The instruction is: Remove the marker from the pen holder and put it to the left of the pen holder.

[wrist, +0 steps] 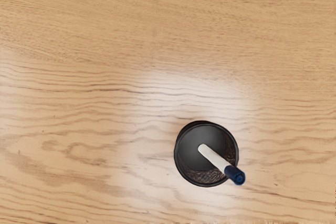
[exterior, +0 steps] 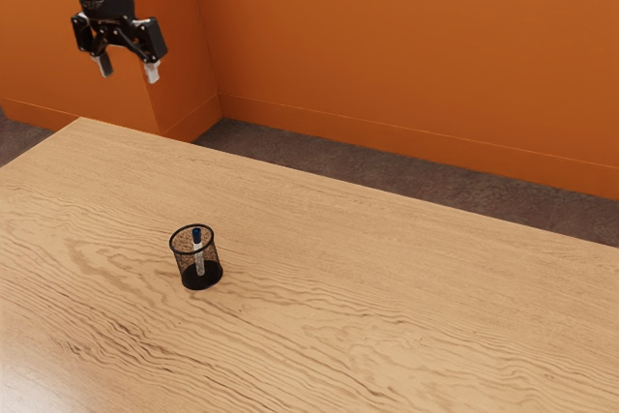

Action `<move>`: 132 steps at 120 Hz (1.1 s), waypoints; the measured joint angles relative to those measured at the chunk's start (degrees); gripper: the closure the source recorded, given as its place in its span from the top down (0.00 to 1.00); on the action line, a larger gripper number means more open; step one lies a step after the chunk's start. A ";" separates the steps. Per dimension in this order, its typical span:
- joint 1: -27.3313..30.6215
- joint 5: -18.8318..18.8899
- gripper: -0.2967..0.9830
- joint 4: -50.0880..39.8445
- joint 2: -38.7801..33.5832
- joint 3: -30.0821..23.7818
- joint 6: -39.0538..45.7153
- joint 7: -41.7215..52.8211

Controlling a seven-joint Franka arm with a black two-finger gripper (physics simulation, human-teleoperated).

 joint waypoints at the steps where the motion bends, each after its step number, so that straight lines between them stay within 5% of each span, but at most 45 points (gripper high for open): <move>1: -0.09 0.00 0.77 0.00 0.01 0.00 -0.03 0.06; 35: -0.70 0.95 0.77 0.85 0.48 -0.55 -0.60 1.94; 59: -6.45 6.38 0.77 0.20 11.92 -1.55 3.76 3.01; 93: -8.23 18.41 0.77 -24.94 6.50 -8.75 16.69 4.41; 132: -8.37 23.27 0.77 -42.30 -0.08 -8.53 32.82 6.50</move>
